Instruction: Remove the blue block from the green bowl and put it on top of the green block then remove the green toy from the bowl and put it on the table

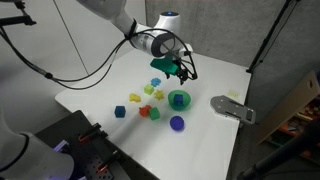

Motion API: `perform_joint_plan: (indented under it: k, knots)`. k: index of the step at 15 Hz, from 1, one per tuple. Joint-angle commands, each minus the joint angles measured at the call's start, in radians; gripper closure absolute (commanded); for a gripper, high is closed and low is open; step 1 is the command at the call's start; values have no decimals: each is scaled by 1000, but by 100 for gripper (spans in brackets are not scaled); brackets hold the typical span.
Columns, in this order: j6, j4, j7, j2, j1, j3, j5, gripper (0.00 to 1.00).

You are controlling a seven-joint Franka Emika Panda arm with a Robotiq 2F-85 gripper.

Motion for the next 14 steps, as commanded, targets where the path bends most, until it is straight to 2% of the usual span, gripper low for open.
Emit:
perform_joint_plan:
  k: [1, 9, 14]
  knots:
    - [50, 100, -101, 121, -43, 32, 11, 0]
    - [201, 205, -202, 335, -86, 80, -12, 0]
    - [233, 286, -260, 436, -103, 100, -29, 0]
